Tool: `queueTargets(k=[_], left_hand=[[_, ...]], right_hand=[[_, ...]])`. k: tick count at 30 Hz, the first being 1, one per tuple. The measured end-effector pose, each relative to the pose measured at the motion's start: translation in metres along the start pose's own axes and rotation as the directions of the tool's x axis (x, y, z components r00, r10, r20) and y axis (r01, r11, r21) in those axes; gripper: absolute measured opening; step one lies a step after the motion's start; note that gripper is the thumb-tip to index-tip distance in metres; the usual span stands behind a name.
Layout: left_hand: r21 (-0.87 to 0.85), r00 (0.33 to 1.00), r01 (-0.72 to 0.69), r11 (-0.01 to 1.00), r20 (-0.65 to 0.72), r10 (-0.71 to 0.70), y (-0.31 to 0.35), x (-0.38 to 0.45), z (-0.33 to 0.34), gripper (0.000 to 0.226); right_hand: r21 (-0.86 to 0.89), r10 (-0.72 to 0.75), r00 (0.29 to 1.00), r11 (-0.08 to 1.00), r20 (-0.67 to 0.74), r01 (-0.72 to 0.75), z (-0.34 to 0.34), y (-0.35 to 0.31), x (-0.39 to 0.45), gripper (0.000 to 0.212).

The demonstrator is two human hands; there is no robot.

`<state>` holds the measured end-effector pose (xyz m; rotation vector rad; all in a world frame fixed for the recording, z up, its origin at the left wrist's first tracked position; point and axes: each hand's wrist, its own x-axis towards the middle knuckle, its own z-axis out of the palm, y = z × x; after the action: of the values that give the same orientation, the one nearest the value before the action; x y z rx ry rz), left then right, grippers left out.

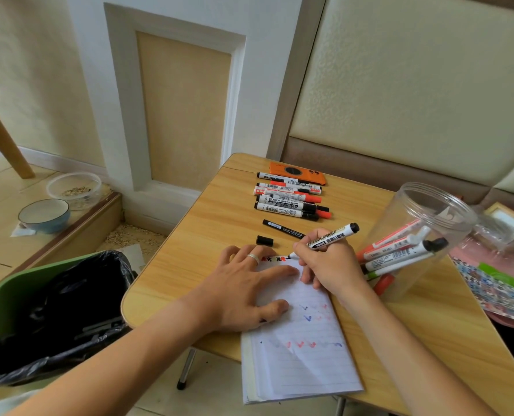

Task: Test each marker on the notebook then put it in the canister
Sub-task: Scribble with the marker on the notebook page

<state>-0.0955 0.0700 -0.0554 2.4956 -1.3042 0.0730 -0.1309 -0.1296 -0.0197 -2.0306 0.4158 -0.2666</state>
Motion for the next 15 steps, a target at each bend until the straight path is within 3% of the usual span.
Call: queueTargets(k=[15], left_hand=[[0.01,1.0,0.006,1.0,0.008,-0.006,0.0006,0.0001,-0.0004,0.058]], right_hand=[[0.011,-0.006,1.0,1.0,0.011,0.005,0.0002,-0.0004,-0.0003,0.01]])
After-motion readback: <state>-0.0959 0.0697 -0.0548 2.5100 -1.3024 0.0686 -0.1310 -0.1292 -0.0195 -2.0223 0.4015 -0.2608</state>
